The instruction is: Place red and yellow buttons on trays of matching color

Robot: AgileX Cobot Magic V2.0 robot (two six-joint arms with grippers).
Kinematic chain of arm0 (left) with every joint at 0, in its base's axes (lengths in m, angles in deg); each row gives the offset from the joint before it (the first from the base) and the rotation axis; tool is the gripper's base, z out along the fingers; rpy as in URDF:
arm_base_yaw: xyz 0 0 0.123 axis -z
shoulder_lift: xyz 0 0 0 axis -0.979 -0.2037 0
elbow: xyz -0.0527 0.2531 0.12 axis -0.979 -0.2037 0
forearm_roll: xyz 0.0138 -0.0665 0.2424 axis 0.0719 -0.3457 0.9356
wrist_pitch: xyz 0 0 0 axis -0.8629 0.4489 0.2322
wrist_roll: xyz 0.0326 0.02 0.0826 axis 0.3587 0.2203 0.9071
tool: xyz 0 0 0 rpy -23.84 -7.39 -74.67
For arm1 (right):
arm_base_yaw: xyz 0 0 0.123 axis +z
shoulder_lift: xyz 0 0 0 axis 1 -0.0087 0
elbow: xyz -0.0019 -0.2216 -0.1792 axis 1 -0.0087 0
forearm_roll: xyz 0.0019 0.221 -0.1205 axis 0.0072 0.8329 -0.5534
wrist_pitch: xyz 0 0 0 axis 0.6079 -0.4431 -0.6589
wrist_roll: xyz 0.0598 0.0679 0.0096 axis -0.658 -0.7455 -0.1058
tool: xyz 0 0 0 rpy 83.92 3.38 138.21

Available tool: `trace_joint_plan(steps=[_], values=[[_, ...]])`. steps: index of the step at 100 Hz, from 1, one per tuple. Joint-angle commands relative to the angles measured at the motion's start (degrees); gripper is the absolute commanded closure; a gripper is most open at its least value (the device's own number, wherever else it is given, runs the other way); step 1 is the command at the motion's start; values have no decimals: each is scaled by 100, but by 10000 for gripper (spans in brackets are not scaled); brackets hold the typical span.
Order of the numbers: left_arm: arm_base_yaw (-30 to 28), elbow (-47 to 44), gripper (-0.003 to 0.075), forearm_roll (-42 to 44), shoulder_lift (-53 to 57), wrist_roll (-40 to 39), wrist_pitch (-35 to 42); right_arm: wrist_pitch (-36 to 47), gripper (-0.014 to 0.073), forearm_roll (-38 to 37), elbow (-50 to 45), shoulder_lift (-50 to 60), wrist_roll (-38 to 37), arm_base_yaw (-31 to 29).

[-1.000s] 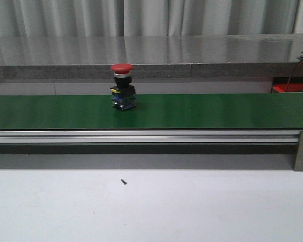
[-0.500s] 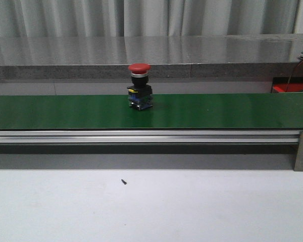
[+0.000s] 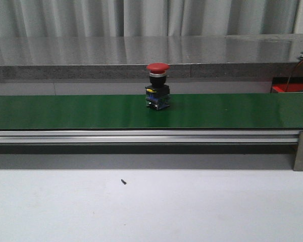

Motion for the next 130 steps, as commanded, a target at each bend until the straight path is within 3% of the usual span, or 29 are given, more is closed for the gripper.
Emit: trace_joint_plan(steps=[1,33,55,77,130], values=[[22,159,740,-196,7,-2,325,101,43,93,182,698,41,-45],[22,159,740,-196,7,-2,325,-865,43,185,-14,1794,135,-22],[22,159,740,-196,7,-2,325,-577,43,765,-1162,2672,545,116],[22,159,740,-196,7,-2,325,-89,43,804,-2293,3237,665,847],[22,159,740,-196,7,-2,325,918,43,811,-2338,3025,691,2515]])
